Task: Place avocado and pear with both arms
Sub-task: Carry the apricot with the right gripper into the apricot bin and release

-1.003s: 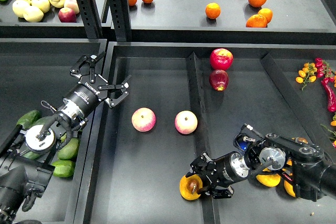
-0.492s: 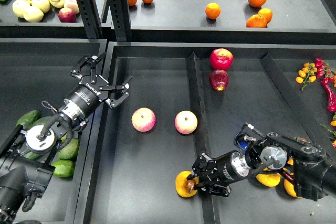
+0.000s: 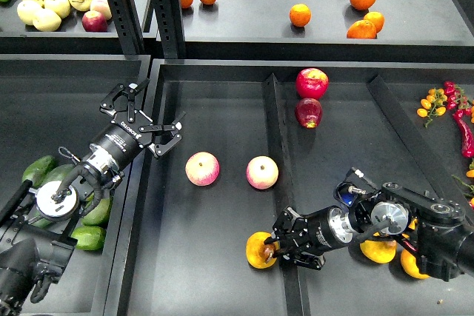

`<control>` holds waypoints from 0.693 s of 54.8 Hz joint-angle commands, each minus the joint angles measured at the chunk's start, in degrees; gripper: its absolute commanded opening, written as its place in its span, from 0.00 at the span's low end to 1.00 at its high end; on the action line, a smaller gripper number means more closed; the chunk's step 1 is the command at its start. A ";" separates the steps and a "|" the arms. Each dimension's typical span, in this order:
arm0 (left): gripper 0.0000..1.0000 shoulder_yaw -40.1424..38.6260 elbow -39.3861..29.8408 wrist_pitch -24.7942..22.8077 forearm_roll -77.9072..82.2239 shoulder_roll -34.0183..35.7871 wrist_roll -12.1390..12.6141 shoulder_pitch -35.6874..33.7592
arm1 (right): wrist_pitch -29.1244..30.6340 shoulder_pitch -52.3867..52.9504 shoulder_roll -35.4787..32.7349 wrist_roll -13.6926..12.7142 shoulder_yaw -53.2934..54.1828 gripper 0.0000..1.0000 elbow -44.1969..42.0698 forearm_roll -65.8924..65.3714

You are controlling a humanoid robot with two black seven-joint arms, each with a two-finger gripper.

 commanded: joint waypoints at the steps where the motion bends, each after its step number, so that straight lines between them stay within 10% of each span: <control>1: 0.99 0.17 -0.01 0.00 0.00 0.00 0.09 0.09 | 0.00 1.16 -0.48 0.00 1.27 0.19 -0.01 1.31; 38: 0.99 0.61 -0.10 0.00 0.00 0.00 0.09 0.18 | 0.00 6.44 -12.35 0.00 -3.57 0.20 -0.53 10.45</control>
